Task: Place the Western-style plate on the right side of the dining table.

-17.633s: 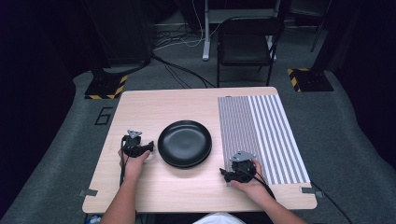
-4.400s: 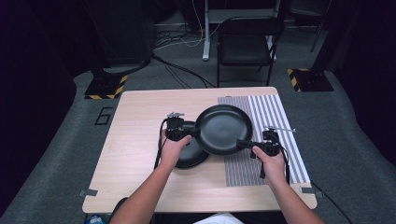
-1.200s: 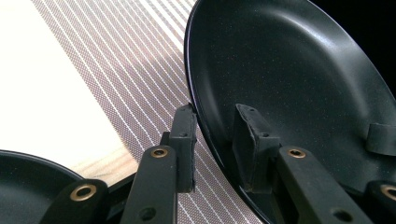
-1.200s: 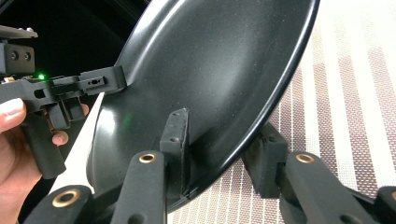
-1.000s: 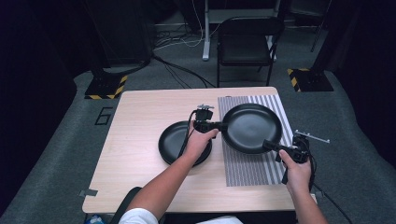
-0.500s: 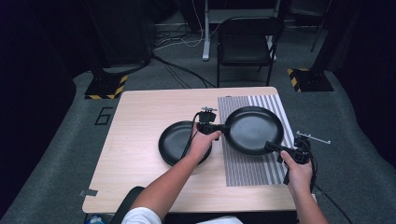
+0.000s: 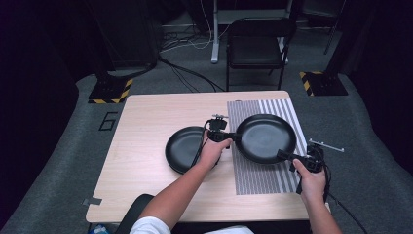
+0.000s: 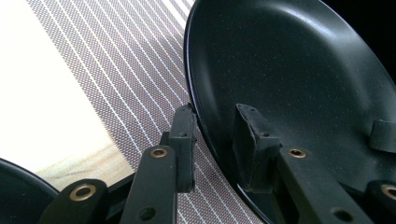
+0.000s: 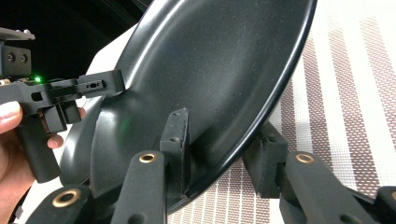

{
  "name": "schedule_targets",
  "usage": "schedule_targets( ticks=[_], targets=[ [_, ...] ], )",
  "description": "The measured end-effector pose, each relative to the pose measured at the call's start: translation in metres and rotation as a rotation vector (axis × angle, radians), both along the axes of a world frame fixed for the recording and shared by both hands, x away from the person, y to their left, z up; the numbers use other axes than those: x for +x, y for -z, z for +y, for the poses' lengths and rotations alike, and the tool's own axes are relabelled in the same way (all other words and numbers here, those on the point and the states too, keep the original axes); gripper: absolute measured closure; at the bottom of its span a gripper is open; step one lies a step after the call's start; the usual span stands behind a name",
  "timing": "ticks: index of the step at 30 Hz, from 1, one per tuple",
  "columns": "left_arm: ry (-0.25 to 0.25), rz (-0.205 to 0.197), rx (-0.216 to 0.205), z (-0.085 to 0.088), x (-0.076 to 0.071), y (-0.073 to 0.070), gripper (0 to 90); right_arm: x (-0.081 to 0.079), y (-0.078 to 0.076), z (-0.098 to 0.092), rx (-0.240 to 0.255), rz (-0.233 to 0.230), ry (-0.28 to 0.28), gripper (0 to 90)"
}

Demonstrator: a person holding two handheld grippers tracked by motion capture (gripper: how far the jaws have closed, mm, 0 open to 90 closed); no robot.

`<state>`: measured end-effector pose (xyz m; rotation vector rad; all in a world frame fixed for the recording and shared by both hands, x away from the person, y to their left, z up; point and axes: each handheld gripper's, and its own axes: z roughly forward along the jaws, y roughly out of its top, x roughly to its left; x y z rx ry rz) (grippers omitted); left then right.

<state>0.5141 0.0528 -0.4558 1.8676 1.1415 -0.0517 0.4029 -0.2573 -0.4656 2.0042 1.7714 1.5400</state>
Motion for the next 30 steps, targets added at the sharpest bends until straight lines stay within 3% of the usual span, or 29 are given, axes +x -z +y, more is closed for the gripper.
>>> schedule_targets(
  ticks=[18, 26, 30],
  targets=[
    [0.002, 0.014, -0.012, -0.010, 0.006, 0.013, 69.0, 0.004, 0.009, -0.009, -0.007, 0.011, 0.020, 63.0],
    [-0.015, 0.023, -0.034, -0.010, 0.012, 0.016, 68.7, 0.015, -0.001, -0.009, -0.044, 0.030, 0.012, 63.2],
    [-0.024, 0.017, -0.027, -0.011, 0.015, 0.018, 68.8, 0.020, -0.001, -0.008, -0.073, 0.010, 0.001, 63.4]
  ],
)
